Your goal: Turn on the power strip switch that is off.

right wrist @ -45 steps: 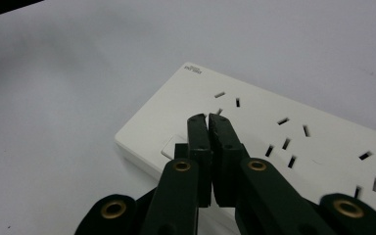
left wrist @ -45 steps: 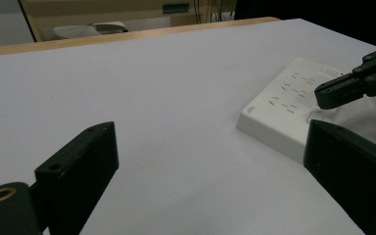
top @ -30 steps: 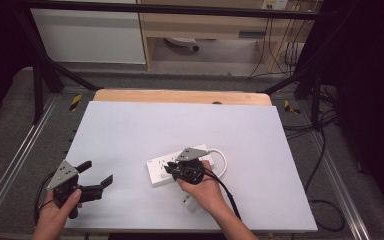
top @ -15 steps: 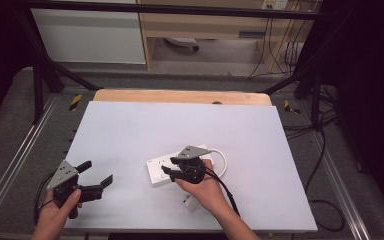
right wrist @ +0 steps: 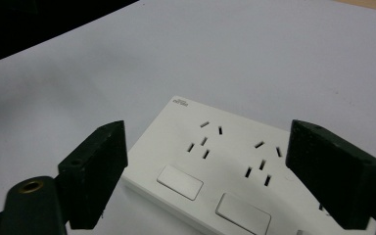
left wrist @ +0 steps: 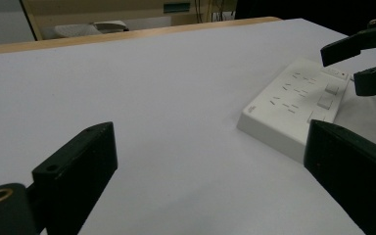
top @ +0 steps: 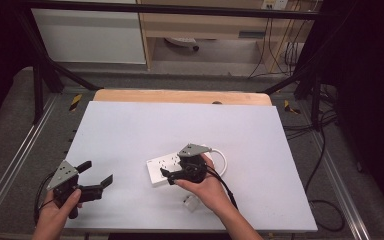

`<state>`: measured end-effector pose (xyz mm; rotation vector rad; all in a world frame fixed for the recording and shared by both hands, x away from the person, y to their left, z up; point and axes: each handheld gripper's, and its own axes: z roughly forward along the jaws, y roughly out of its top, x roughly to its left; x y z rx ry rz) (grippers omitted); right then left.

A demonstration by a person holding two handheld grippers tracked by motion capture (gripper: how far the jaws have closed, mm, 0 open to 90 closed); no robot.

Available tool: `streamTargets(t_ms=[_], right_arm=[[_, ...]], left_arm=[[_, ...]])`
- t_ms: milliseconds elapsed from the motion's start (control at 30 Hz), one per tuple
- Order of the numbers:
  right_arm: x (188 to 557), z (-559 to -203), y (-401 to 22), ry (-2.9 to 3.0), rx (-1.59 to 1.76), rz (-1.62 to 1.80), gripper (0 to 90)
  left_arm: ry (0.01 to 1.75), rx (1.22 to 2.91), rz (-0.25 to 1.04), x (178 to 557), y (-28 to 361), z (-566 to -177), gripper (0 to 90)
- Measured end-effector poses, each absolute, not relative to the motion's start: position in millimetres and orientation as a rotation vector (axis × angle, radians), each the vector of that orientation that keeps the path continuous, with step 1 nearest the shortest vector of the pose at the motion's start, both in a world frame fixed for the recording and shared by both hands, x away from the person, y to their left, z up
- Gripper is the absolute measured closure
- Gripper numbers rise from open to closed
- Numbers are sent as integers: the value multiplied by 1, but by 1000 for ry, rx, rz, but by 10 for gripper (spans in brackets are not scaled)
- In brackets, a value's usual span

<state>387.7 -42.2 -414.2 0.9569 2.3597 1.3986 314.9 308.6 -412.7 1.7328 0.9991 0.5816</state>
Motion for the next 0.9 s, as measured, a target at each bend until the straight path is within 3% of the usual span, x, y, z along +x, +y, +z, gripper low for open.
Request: streamTargets(t_ms=[333, 900], right_arm=[[388, -411, -45, 2358, 972, 1403, 43], [387, -399, -63, 2270, 957, 1469, 28]], left_arm=[[1000, 1733, 581, 315, 308, -413, 57], [1000, 1733, 581, 315, 308, -413, 57]])
